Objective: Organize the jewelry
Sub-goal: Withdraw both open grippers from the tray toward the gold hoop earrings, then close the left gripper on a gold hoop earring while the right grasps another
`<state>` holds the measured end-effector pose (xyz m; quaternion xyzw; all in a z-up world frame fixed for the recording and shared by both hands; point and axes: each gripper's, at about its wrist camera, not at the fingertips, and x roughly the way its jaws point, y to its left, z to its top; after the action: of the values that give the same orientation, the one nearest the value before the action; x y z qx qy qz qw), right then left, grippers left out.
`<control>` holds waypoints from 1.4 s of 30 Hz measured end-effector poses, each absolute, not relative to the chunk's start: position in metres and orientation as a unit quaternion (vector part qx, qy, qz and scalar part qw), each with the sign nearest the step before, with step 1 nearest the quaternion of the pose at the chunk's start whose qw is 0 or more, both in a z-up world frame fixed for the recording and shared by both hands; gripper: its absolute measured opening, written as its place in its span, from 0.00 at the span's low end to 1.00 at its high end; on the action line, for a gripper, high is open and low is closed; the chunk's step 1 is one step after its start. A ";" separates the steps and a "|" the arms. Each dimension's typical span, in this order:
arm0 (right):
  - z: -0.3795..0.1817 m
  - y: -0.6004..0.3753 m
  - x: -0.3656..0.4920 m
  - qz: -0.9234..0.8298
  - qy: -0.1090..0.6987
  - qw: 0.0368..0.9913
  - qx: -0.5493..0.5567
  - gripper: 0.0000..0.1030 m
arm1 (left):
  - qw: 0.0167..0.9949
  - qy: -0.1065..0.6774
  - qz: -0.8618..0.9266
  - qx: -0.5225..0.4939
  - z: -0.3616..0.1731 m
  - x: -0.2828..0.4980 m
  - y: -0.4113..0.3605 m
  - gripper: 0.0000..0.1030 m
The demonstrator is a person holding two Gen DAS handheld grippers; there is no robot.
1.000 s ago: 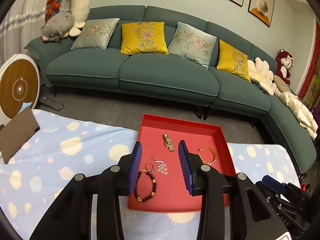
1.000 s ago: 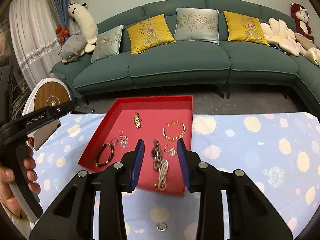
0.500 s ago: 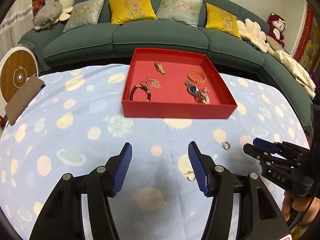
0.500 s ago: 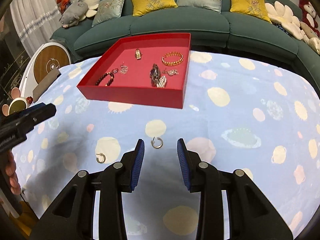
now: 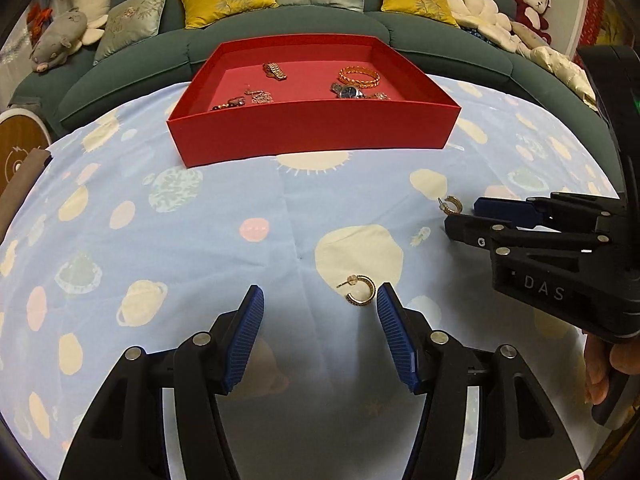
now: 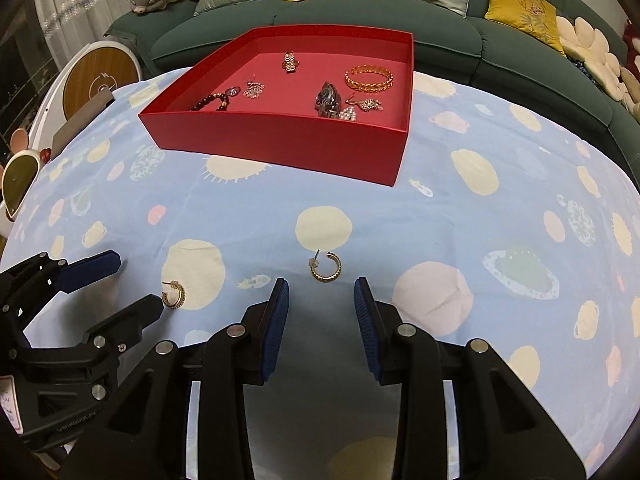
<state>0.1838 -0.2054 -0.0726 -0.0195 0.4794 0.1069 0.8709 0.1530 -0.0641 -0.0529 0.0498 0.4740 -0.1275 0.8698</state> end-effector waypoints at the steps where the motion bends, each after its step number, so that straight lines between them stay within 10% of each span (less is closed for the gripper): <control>1: -0.075 -0.205 0.186 0.108 0.481 0.870 -0.021 0.32 | 0.869 0.475 -0.128 0.048 -0.055 0.154 -0.065 0.55; 11: -0.076 -0.199 0.193 0.115 0.482 0.868 -0.033 0.26 | 0.870 0.470 -0.137 0.061 -0.060 0.156 -0.071 0.51; 15: -0.074 -0.196 0.193 0.119 0.484 0.866 -0.033 0.15 | 0.869 0.465 -0.152 0.072 -0.059 0.155 -0.074 0.14; 42: 0.032 -0.227 0.171 0.139 0.381 0.912 0.054 0.02 | 0.916 0.365 -0.147 -0.077 0.077 0.172 0.012 0.13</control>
<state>0.1710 -0.2269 0.0323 0.0537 0.3810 0.1394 0.9124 0.1721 0.0121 0.0768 -0.0767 0.3649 -0.1469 0.9162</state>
